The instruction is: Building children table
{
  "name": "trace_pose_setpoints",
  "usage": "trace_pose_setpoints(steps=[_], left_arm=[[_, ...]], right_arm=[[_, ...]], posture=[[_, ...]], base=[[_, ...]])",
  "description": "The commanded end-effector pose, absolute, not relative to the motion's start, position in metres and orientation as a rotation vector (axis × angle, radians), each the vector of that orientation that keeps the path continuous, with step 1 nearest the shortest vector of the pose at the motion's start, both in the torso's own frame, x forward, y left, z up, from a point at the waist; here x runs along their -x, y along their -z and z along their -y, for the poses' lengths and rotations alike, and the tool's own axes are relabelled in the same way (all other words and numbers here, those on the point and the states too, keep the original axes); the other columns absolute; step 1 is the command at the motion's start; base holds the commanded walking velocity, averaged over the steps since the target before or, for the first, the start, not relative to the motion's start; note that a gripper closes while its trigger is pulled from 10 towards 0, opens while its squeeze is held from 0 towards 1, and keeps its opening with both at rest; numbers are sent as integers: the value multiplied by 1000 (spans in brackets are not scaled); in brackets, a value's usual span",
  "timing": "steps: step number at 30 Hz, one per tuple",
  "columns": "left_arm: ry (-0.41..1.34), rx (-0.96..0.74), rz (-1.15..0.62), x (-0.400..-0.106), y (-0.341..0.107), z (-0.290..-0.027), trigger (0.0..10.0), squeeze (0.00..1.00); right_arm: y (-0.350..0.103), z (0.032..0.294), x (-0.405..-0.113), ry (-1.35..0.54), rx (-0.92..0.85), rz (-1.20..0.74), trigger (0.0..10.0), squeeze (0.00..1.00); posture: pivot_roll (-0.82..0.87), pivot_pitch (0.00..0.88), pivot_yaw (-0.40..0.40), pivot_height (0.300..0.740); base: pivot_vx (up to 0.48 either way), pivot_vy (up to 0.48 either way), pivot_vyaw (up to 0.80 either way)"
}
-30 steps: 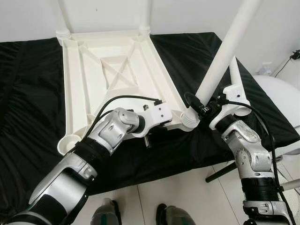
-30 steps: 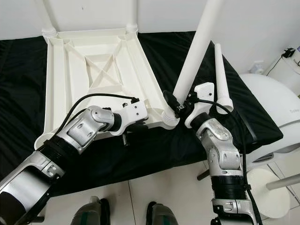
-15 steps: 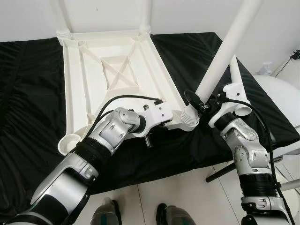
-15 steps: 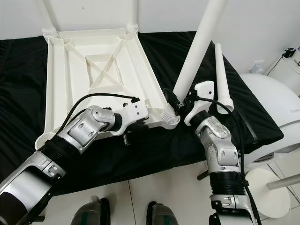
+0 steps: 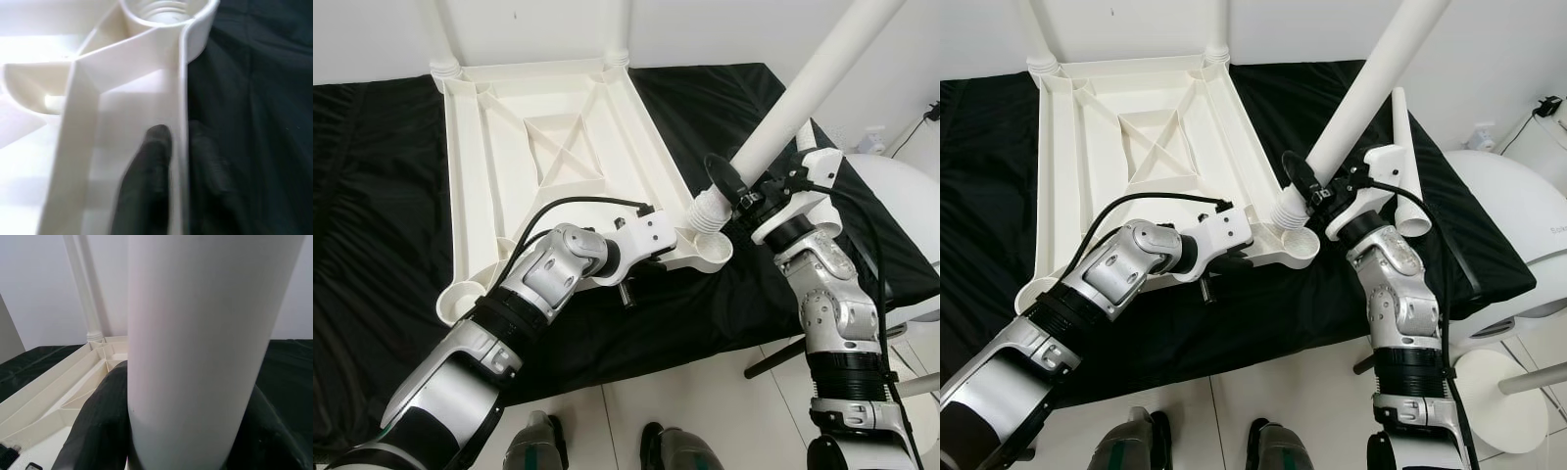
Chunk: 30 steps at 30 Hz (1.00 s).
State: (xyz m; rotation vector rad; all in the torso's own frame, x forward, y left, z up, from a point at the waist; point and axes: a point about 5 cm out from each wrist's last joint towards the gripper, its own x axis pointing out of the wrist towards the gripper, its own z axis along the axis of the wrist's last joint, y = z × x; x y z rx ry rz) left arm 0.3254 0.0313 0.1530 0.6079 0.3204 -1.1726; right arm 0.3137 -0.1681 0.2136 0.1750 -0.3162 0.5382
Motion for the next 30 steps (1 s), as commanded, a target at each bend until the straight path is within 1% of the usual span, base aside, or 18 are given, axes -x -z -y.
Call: trace_pose_setpoints(steps=[1,11,14,15,16,18,19,21,22,23,24,26,27,28,29,30], left_arm=[[1039,-575,-271,-336,-165,-41,10000,1000],[1087,-510,-218,-332,-184,-42,10000,1000],[1108,-323,-94,-332,-226,-46,10000,1000],[1111,-287,-72,-332,-234,-47,10000,1000],[1101,-266,-43,-333,-245,-51,10000,1000],[1101,-266,-43,-333,-245,-51,10000,1000],[1083,-233,6,-334,-262,-59,10000,812],[1077,-216,28,-334,-269,-62,10000,812],[1063,-200,56,-334,-277,-65,10000,0],[1063,-200,56,-334,-277,-65,10000,0],[1025,-192,88,-336,-283,-67,10000,0],[904,-196,136,-344,-289,-73,10000,0],[904,-196,136,-344,-289,-73,10000,0],[850,-180,147,-347,-290,-76,10000,0],[850,-180,147,-347,-290,-76,10000,0],[782,-135,150,-352,-290,-81,10000,0]], right_arm=[[-220,170,-312,-539,-194,348,10000,0],[-220,170,-312,-534,-213,351,10000,0],[-224,172,-314,-528,-236,369,10000,0],[-225,172,-314,-527,-239,372,10000,0],[-227,172,-316,-528,-243,375,10000,0],[-227,172,-316,-528,-243,375,10000,0],[-229,171,-318,-534,-247,380,10000,0],[-230,170,-319,-537,-247,382,10000,0],[-231,170,-320,-540,-247,385,10000,0],[-231,170,-320,-540,-247,385,10000,0],[-232,169,-321,-542,-249,389,10000,0],[-235,168,-324,-539,-252,399,10000,0],[-235,168,-324,-539,-252,399,10000,0],[-236,167,-325,-534,-255,404,10000,0],[-236,167,-325,-534,-255,404,10000,0],[-237,167,-326,-523,-257,409,10000,0]], posture=[[11,109,-41,740],[15,114,-42,740],[27,120,-47,740],[27,120,-47,740],[36,124,-51,740],[36,124,-51,740],[43,128,-56,740],[43,128,-56,740],[47,130,-60,740],[47,130,-60,740],[49,132,-62,740],[53,134,-66,740],[53,134,-66,740],[55,135,-68,740],[55,135,-68,740],[56,136,-69,740]], base=[[0,0,0],[0,0,0],[0,0,0],[0,0,0],[0,0,0],[0,0,0],[0,0,0],[0,0,0],[0,0,0],[0,0,0],[0,0,0],[0,0,0],[0,0,0],[0,0,0],[0,0,0],[0,0,0]])
